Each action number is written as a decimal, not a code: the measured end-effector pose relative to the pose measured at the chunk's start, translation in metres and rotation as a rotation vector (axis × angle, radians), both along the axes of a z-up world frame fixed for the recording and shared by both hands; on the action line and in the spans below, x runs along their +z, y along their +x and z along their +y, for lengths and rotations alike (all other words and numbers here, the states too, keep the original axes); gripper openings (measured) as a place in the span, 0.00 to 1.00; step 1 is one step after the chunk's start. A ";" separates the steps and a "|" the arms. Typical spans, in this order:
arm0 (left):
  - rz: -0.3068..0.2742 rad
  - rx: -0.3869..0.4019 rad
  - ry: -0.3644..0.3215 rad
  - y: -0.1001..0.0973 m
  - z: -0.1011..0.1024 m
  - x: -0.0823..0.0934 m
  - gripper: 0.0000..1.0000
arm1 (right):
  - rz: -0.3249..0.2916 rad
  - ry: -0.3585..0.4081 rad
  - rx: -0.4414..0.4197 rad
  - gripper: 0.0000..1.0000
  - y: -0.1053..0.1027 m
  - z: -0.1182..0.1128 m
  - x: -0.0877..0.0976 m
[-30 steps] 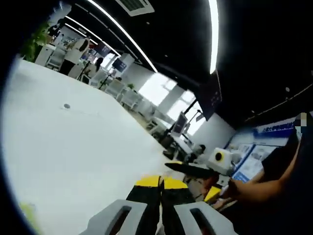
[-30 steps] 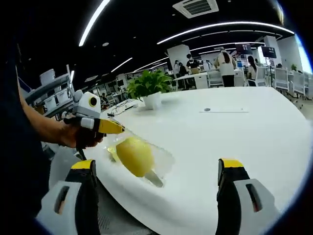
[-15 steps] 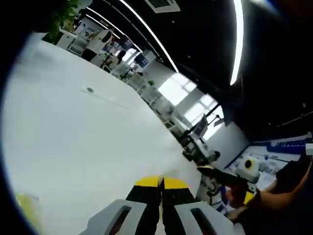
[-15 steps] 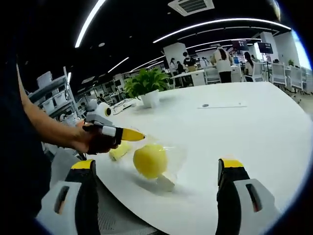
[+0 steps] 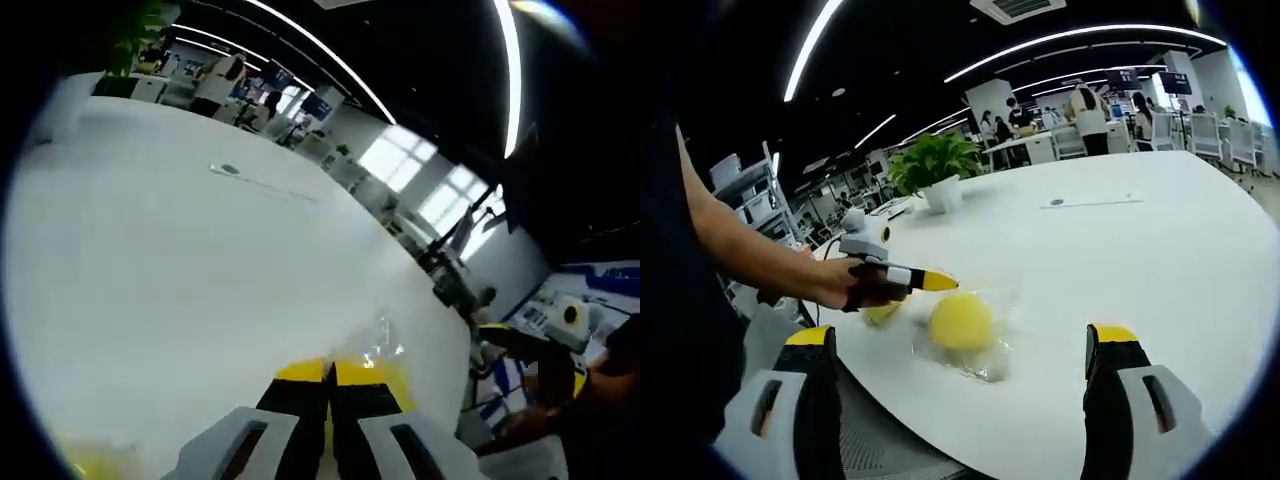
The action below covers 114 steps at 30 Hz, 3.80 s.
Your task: Compare the silicone blocks by pressing each to a similar depth, holding the contact briefly, and releasing to observe deformation and rebound differences across the visible hardness samples.
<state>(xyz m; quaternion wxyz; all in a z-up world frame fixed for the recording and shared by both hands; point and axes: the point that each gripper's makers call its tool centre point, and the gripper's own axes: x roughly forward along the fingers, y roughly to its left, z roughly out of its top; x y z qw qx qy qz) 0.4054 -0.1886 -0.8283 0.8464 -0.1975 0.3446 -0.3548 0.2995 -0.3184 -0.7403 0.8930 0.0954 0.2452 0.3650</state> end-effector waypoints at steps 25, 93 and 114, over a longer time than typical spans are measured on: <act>-0.279 -0.020 0.103 0.033 0.032 0.057 0.90 | -0.019 -0.012 -0.002 0.96 0.010 0.001 0.013; -0.384 0.149 0.246 -0.129 0.270 0.105 1.00 | -0.025 -0.211 -0.087 0.97 -0.024 0.017 -0.002; -0.422 0.242 0.312 -0.144 0.264 0.112 1.00 | -0.018 -0.172 -0.020 0.97 -0.033 0.009 -0.008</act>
